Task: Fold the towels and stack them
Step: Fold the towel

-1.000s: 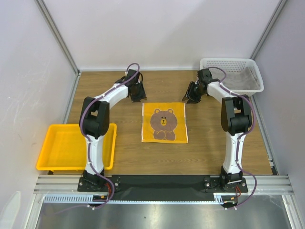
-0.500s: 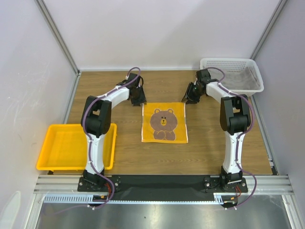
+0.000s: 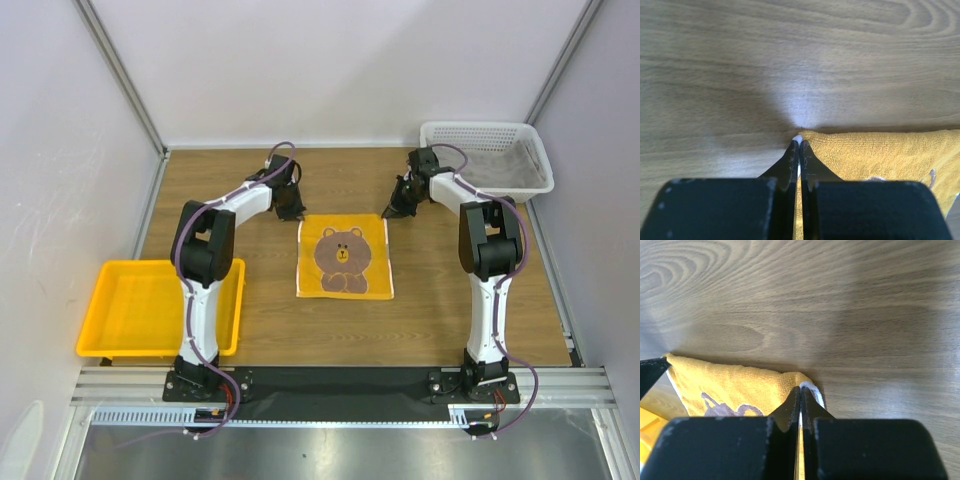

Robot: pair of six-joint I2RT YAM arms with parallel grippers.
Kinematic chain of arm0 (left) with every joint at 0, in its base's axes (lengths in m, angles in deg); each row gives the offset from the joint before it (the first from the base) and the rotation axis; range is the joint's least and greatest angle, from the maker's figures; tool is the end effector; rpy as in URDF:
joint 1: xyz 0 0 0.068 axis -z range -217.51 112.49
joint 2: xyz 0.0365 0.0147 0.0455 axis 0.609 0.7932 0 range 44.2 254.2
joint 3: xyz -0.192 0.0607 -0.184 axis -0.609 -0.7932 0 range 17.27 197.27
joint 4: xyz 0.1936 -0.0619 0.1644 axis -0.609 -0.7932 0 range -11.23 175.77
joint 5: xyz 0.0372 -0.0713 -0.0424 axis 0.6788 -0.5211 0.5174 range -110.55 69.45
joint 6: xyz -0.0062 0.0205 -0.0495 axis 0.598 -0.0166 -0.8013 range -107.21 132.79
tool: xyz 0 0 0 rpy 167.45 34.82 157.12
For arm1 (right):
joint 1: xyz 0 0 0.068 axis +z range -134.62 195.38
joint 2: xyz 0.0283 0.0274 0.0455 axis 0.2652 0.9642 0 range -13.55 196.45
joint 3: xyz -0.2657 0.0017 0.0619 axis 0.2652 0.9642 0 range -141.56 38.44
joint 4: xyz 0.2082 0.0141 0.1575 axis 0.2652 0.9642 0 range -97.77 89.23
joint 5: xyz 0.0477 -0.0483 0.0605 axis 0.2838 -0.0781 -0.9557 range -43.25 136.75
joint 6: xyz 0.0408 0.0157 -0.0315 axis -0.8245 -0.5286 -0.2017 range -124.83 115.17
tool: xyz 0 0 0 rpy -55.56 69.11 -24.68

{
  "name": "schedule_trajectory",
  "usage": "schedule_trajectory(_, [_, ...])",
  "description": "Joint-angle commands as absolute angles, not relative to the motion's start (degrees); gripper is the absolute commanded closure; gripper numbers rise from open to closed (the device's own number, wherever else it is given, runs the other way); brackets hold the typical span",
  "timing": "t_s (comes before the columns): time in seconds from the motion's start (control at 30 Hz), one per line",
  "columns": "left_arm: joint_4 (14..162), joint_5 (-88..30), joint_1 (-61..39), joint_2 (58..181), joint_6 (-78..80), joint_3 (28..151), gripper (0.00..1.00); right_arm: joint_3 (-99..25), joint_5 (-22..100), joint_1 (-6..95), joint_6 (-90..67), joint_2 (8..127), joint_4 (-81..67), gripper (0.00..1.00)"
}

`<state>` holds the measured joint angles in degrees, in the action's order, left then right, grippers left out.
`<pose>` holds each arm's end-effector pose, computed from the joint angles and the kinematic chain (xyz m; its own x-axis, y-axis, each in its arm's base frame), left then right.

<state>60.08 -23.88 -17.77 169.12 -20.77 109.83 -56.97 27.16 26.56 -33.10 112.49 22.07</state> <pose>0.4399 -0.1601 0.1564 -0.8680 -0.2749 -0.4136 -0.1365 0.9328 -0.3336 0.4585 0.1028 0.1602 -0.9151 0.2740 -0.2959 0.1006 0.8656 0.4905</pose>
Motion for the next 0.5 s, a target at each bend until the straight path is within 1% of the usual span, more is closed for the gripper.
schedule_trajectory(0.0, [63.96,-24.59,-17.83,166.90,-19.99,107.89,1.00,-59.47,26.89,26.54,-32.86,110.99,22.99,1.00])
schedule_trajectory(0.27, [72.67,-25.20,-17.83,156.02,-16.65,99.55,1.00,-56.83,25.66,26.63,-32.95,105.55,21.06,1.00])
schedule_trajectory(0.47, [79.26,-26.87,-17.83,148.36,-15.07,89.88,1.00,-48.85,24.52,26.54,-32.51,97.82,18.69,1.00])
